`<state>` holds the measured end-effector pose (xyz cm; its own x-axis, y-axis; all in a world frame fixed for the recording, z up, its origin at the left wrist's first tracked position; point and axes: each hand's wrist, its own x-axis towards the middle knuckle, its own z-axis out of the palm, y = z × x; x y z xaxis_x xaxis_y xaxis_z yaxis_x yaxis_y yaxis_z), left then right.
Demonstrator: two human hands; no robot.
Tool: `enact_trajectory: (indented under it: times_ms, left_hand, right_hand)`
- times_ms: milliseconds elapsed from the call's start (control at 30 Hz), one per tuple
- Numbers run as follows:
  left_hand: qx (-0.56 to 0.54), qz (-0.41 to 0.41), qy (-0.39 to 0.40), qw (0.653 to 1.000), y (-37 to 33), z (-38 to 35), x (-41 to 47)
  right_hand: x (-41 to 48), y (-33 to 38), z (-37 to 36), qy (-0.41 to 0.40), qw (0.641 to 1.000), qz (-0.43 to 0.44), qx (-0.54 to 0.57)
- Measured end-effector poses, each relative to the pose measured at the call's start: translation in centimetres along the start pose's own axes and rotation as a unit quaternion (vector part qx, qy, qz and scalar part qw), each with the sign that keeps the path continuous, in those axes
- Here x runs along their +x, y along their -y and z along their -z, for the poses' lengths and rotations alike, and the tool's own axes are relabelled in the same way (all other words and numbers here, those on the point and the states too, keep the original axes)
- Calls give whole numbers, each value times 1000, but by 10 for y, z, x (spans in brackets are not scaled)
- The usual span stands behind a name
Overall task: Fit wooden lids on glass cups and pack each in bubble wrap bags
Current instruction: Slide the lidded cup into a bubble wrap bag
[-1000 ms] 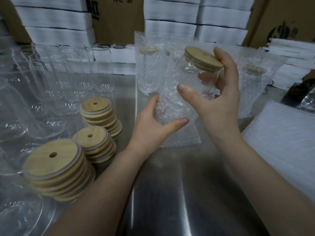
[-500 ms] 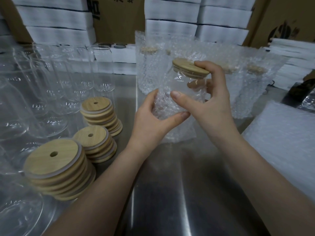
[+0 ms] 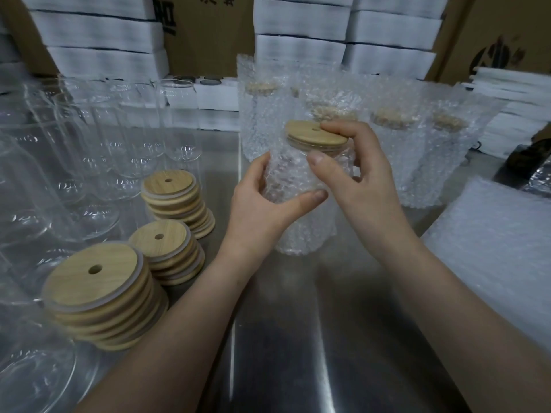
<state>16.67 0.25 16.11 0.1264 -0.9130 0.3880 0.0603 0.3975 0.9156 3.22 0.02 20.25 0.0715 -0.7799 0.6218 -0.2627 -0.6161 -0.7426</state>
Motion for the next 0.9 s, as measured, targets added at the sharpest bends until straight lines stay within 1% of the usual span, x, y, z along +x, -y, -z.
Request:
enact_trajectory:
  times_ms: [100, 200, 300, 433, 567, 633, 733, 800, 833, 900]
  left_hand:
    - [-15, 10, 20, 1000, -2, 1, 1]
    - [-29, 5, 36, 999, -3, 3, 1]
    - [-47, 2, 38, 998, -6, 5, 2]
    - [-87, -3, 39, 995, -7, 7, 2]
    - [-119, -10, 22, 993, -8, 7, 4]
    - [-143, -10, 8, 990, -9, 7, 6]
    - [-190, -8, -10, 982, -11, 8, 11]
    - [-214, -8, -35, 976, -12, 10, 14]
    - [-216, -12, -46, 975, -13, 10, 15]
    - [-214, -21, -59, 975, -16, 10, 17]
  right_hand:
    - [2, 1, 4, -26, 999, -15, -19]
    - [2, 3, 5, -53, 998, -19, 10]
    - [4, 6, 8, -92, 992, -17, 81]
    - [9, 8, 15, -132, 973, -28, 184]
    - [10, 10, 19, -136, 950, -15, 280]
    - [11, 12, 21, -130, 943, -5, 306]
    - [10, 10, 22, -146, 942, -5, 302]
    - [10, 5, 22, -149, 953, -25, 261]
    - [11, 3, 22, -138, 961, -43, 237]
    - [13, -4, 21, -87, 970, -88, 210]
